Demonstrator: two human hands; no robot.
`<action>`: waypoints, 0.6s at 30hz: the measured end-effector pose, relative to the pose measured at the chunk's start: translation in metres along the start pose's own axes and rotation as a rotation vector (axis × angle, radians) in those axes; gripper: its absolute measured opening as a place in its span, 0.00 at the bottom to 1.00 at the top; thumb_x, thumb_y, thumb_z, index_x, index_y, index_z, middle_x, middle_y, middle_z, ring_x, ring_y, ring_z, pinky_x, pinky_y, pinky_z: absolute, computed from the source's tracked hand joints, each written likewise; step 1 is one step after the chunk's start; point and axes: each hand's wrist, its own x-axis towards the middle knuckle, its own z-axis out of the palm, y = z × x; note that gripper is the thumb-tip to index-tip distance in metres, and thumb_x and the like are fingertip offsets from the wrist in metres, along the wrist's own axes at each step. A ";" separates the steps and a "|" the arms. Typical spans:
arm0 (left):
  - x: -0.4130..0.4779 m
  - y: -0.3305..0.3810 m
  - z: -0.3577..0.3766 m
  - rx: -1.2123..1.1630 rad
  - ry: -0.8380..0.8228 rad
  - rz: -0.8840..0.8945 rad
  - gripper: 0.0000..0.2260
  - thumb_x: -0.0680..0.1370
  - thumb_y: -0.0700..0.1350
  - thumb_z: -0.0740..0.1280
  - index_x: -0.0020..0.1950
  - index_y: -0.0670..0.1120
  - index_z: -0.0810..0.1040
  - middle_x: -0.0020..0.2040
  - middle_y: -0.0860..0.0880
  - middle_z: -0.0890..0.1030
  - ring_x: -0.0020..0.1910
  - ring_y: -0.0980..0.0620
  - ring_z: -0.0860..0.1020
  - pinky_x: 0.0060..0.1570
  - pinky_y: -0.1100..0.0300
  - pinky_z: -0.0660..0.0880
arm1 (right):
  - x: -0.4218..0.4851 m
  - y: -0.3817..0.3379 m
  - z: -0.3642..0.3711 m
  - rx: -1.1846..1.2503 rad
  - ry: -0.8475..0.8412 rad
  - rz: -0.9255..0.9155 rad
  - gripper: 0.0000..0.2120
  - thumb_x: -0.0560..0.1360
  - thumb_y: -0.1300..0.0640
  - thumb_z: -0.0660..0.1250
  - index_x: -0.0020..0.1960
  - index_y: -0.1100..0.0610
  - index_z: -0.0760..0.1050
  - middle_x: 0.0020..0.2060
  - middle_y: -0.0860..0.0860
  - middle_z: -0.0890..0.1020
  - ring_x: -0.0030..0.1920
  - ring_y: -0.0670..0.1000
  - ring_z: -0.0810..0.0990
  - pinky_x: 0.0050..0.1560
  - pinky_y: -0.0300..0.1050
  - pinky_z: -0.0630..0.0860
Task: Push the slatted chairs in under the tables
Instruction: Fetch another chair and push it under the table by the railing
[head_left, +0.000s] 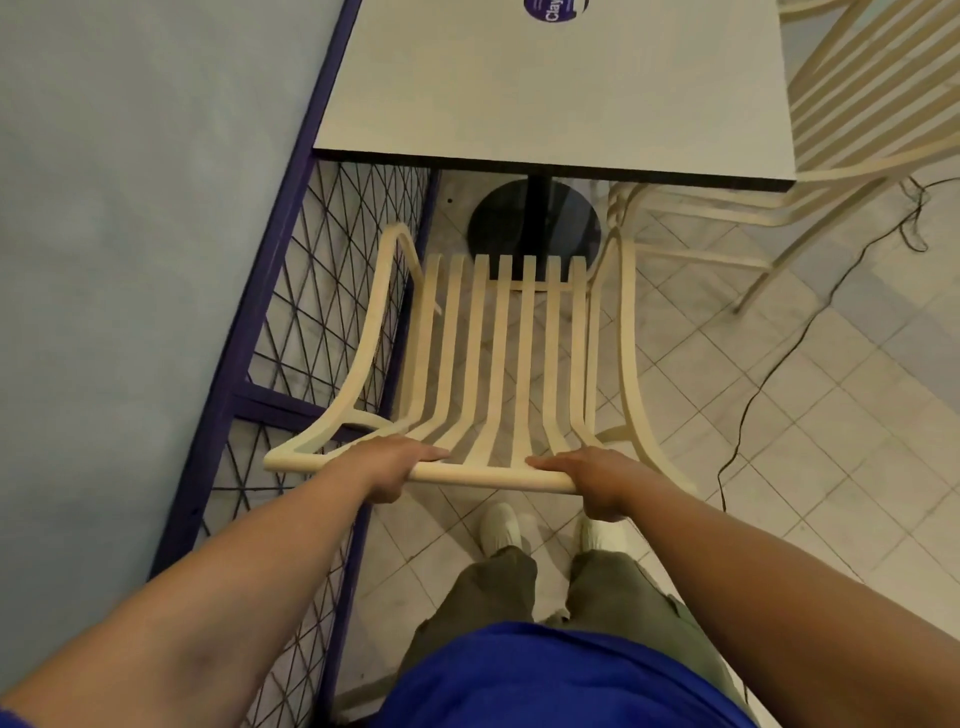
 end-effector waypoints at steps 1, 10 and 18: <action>0.000 -0.001 -0.001 0.004 0.001 0.003 0.39 0.76 0.33 0.64 0.76 0.68 0.59 0.64 0.52 0.74 0.53 0.52 0.75 0.49 0.55 0.74 | 0.002 -0.001 -0.001 0.002 0.003 -0.002 0.45 0.71 0.66 0.69 0.75 0.34 0.53 0.62 0.49 0.74 0.54 0.51 0.74 0.57 0.52 0.74; -0.002 -0.026 -0.002 0.015 0.018 -0.025 0.43 0.73 0.32 0.66 0.73 0.73 0.59 0.58 0.55 0.74 0.47 0.57 0.73 0.44 0.57 0.73 | 0.013 -0.022 -0.002 0.013 0.010 -0.026 0.46 0.69 0.68 0.70 0.76 0.36 0.55 0.61 0.50 0.76 0.52 0.51 0.75 0.55 0.50 0.75; -0.007 -0.042 -0.007 0.040 0.015 -0.034 0.43 0.74 0.34 0.66 0.73 0.75 0.55 0.62 0.52 0.73 0.50 0.53 0.75 0.47 0.55 0.77 | 0.013 -0.027 -0.010 0.058 -0.008 0.005 0.40 0.71 0.56 0.68 0.76 0.36 0.53 0.63 0.51 0.75 0.55 0.52 0.75 0.58 0.52 0.74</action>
